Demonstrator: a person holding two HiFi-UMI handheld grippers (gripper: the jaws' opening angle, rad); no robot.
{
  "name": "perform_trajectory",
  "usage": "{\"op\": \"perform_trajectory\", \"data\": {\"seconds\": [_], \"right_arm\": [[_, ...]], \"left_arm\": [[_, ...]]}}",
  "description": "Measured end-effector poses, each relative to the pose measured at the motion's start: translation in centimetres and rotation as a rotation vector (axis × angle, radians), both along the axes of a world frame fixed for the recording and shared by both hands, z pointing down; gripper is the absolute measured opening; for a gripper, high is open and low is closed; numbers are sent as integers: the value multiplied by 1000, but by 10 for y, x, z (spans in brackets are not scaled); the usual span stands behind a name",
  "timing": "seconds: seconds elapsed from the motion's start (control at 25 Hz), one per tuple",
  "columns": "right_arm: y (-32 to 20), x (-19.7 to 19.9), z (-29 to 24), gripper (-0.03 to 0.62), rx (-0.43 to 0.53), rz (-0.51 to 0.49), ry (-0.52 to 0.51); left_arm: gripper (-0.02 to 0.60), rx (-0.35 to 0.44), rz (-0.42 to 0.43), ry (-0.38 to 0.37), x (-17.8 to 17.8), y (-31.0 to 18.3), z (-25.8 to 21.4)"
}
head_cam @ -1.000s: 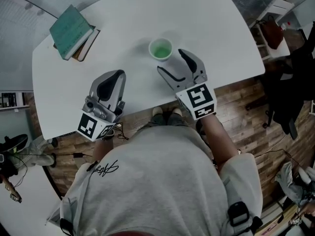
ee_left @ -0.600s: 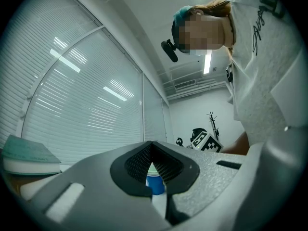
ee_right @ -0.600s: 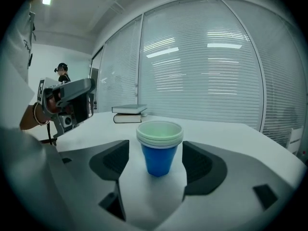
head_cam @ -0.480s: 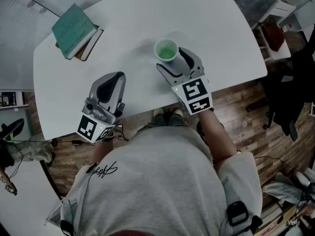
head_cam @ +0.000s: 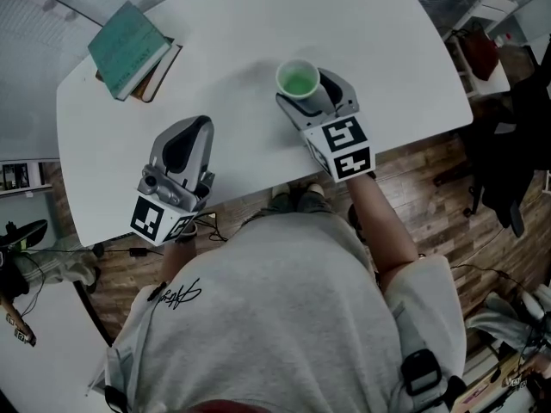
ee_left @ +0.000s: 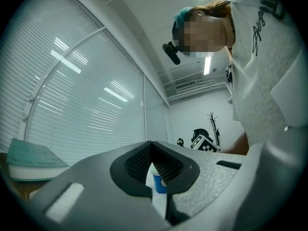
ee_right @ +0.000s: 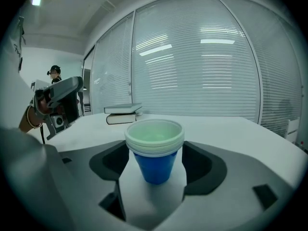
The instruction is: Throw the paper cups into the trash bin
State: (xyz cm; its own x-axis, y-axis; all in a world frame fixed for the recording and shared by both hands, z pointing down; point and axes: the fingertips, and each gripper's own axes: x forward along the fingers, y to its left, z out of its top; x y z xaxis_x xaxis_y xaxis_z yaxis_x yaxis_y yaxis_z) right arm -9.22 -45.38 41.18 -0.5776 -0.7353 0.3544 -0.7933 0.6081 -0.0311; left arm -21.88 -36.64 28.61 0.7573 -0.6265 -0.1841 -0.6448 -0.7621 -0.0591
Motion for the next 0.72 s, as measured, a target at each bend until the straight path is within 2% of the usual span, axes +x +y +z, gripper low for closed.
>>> {"op": "perform_trajectory", "data": {"seconds": [0.16, 0.4, 0.72], "right_arm": [[-3, -2, 1, 316, -4, 17, -6], [-5, -2, 4, 313, -27, 44, -28], [6, 6, -6, 311, 36, 115, -43]], "left_arm": [[-6, 1, -9, 13, -11, -6, 0], [-6, -2, 28, 7, -13, -8, 3], [-6, 1, 100, 10, -9, -6, 5]]}}
